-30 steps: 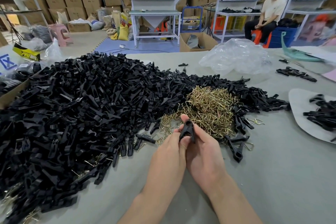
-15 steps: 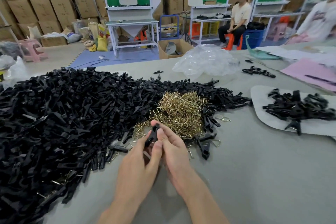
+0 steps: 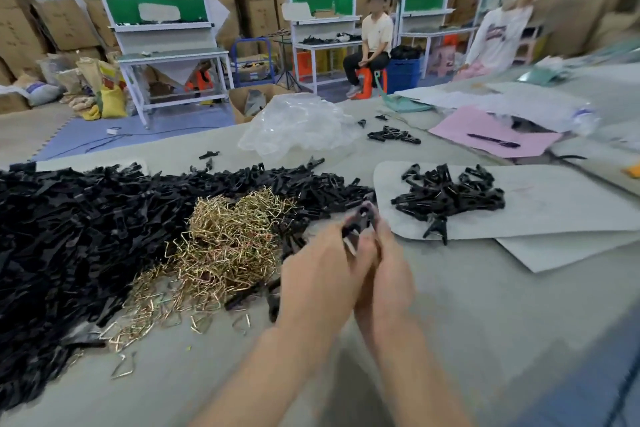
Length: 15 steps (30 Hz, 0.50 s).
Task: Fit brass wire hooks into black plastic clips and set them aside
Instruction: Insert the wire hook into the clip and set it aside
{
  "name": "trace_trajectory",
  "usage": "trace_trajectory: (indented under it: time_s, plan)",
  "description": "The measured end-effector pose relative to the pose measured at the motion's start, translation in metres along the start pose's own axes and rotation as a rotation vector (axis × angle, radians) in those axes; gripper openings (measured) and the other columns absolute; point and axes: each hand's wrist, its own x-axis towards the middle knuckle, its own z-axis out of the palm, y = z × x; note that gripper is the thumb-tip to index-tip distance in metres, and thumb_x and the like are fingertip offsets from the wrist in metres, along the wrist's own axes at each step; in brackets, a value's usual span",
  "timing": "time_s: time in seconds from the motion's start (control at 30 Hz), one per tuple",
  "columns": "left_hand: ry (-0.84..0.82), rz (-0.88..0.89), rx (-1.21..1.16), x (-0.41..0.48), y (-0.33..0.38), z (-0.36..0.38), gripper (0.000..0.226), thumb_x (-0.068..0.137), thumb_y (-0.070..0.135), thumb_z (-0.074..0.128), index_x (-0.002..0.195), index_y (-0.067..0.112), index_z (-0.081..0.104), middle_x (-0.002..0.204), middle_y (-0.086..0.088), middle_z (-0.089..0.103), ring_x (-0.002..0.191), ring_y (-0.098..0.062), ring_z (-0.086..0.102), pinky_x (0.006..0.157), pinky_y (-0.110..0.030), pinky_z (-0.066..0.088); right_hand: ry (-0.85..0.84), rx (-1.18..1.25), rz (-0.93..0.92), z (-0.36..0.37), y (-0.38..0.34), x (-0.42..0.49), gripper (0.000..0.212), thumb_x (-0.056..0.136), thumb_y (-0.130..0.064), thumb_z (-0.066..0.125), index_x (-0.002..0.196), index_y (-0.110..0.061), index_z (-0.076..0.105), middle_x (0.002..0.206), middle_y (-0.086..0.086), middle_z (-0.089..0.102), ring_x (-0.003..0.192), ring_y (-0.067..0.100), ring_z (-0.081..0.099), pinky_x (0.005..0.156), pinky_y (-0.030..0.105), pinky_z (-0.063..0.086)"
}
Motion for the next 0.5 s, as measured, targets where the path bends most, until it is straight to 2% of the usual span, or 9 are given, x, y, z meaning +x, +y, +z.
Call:
trace_trajectory:
  time_s: [0.07, 0.1, 0.17, 0.2, 0.27, 0.33, 0.43, 0.5]
  plan:
    - [-0.105, 0.019, -0.087, 0.044, 0.039, 0.021, 0.053, 0.096, 0.066, 0.030, 0.113, 0.024, 0.056, 0.094, -0.004, 0.072, 0.092, -0.027, 0.069, 0.070, -0.034, 0.043, 0.060, 0.006, -0.084, -0.013, -0.031, 0.011, 0.034, 0.105, -0.042, 0.043, 0.122, -0.024, 0.067, 0.113, 0.000, 0.074, 0.098, 0.011, 0.072, 0.083, 0.029, 0.056]
    - [-0.184, 0.008, -0.132, 0.068, 0.056, 0.030, 0.060, 0.097, 0.068, 0.031, 0.125, 0.019, 0.052, 0.103, -0.007, 0.071, 0.099, -0.030, 0.067, 0.076, -0.037, 0.045, 0.101, 0.015, -0.126, -0.017, -0.042, 0.015, 0.032, 0.106, -0.042, 0.042, 0.120, -0.024, 0.064, 0.113, -0.002, 0.073, 0.099, 0.009, 0.072, 0.085, 0.028, 0.055]
    - [-0.304, -0.043, -0.214, 0.107, 0.081, 0.039, 0.080, 0.097, 0.070, 0.029, 0.150, 0.010, 0.028, 0.119, -0.015, 0.066, 0.112, -0.034, 0.061, 0.085, -0.044, 0.045, 0.175, 0.030, -0.169, -0.021, -0.057, 0.020, 0.026, 0.107, -0.040, 0.041, 0.118, -0.024, 0.059, 0.120, 0.002, 0.070, 0.108, 0.015, 0.071, 0.099, 0.036, 0.053]
    - [-0.335, -0.068, -0.245, 0.118, 0.088, 0.042, 0.085, 0.097, 0.070, 0.029, 0.154, 0.008, 0.020, 0.124, -0.017, 0.064, 0.115, -0.035, 0.060, 0.086, -0.044, 0.044, 0.194, 0.017, -0.175, -0.021, -0.061, 0.023, 0.024, 0.108, -0.039, 0.040, 0.117, -0.025, 0.057, 0.123, 0.004, 0.069, 0.111, 0.018, 0.070, 0.105, 0.041, 0.050]
    - [-0.347, -0.077, -0.283, 0.121, 0.087, 0.048, 0.079, 0.099, 0.067, 0.029, 0.151, 0.009, 0.024, 0.128, -0.017, 0.062, 0.119, -0.035, 0.058, 0.087, -0.043, 0.042, 0.197, -0.035, -0.172, -0.021, -0.061, 0.025, 0.025, 0.108, -0.038, 0.041, 0.117, -0.023, 0.058, 0.123, 0.005, 0.068, 0.108, 0.017, 0.071, 0.106, 0.042, 0.050]
    - [-0.315, -0.045, -0.290, 0.106, 0.068, 0.046, 0.068, 0.100, 0.062, 0.031, 0.150, 0.016, 0.030, 0.127, -0.014, 0.064, 0.118, -0.033, 0.059, 0.092, -0.044, 0.043, 0.155, -0.105, -0.156, -0.016, -0.053, 0.025, 0.031, 0.107, -0.037, 0.041, 0.123, -0.018, 0.060, 0.121, 0.002, 0.070, 0.103, 0.013, 0.072, 0.098, 0.035, 0.054]
    - [-0.253, 0.016, -0.253, 0.067, 0.018, 0.027, 0.050, 0.102, 0.054, 0.033, 0.145, 0.028, 0.036, 0.104, -0.002, 0.071, 0.101, -0.025, 0.066, 0.084, -0.039, 0.049, 0.078, -0.284, -0.126, 0.000, -0.027, 0.019, 0.030, 0.106, -0.038, 0.040, 0.122, -0.029, 0.063, 0.109, -0.009, 0.076, 0.097, 0.009, 0.073, 0.083, 0.028, 0.055]
    - [-0.226, 0.028, -0.252, 0.038, -0.022, 0.006, 0.044, 0.102, 0.054, 0.034, 0.141, 0.035, 0.039, 0.101, 0.009, 0.069, 0.090, -0.014, 0.068, 0.080, -0.038, 0.054, 0.035, -0.387, -0.094, 0.015, -0.001, 0.010, 0.026, 0.106, -0.035, 0.042, 0.123, -0.035, 0.061, 0.106, -0.009, 0.076, 0.100, 0.009, 0.071, 0.086, 0.027, 0.055]
